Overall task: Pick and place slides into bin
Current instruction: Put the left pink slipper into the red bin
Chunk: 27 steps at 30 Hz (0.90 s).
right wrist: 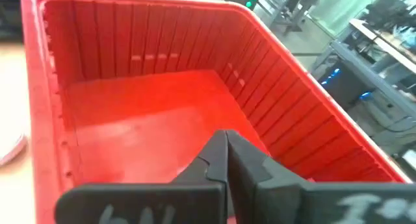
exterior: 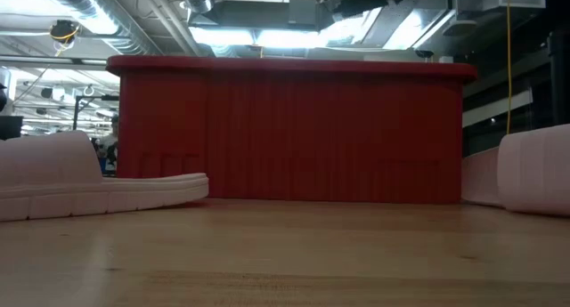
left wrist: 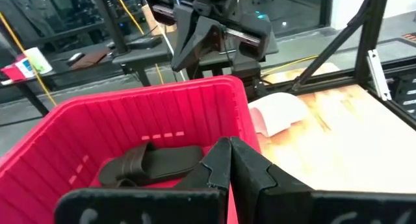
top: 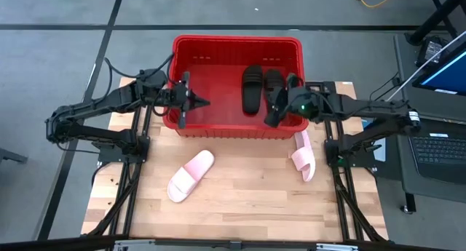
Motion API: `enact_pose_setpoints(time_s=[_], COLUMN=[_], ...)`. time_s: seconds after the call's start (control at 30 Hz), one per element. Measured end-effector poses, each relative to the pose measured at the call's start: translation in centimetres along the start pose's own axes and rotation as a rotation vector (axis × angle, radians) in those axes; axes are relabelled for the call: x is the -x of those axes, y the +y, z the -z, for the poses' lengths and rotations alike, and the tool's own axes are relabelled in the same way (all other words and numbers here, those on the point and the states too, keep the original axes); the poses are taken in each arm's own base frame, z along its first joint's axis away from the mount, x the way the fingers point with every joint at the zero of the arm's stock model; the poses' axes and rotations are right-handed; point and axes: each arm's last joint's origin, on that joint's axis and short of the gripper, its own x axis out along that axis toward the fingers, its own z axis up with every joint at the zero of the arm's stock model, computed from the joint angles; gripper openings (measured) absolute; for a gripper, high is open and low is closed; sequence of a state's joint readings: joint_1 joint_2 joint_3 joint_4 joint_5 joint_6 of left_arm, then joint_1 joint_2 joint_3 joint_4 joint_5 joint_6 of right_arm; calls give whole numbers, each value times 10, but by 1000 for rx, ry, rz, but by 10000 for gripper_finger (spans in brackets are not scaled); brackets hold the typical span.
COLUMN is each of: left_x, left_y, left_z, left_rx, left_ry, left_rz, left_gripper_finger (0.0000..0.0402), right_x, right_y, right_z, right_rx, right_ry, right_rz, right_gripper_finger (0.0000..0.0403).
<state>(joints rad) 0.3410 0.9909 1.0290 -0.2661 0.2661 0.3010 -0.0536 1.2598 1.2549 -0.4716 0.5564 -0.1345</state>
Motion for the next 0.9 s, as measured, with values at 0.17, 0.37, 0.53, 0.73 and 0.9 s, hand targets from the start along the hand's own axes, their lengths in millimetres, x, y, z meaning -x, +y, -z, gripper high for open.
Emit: enact_pose_setpoints(time_s=[0.17,0.37,0.53,0.73,0.9], left_x=[-1,-3,-4,-4,-4], left_y=[-7,-20,-29,-30,-29], left_z=[-1,-4,-5,-5,-5], left_rx=[-5,-24,-29,-38,-23], left_ry=[0,-16,-18,-18,-15], left_rz=[34,145,199,189,182], left_gripper_finger=[2,3,1,2,3], right_x=[15,35,51,68,83], right_y=[24,54,68,83,93], right_z=[0,-1,3,17,23], right_rx=[-52,-58,-113,-203,-290], right_ry=[-7,-39,-25,57,86], right_rz=[-70,-103,-99,-147,-187], right_gripper_finger=[4,3,2,2,2])
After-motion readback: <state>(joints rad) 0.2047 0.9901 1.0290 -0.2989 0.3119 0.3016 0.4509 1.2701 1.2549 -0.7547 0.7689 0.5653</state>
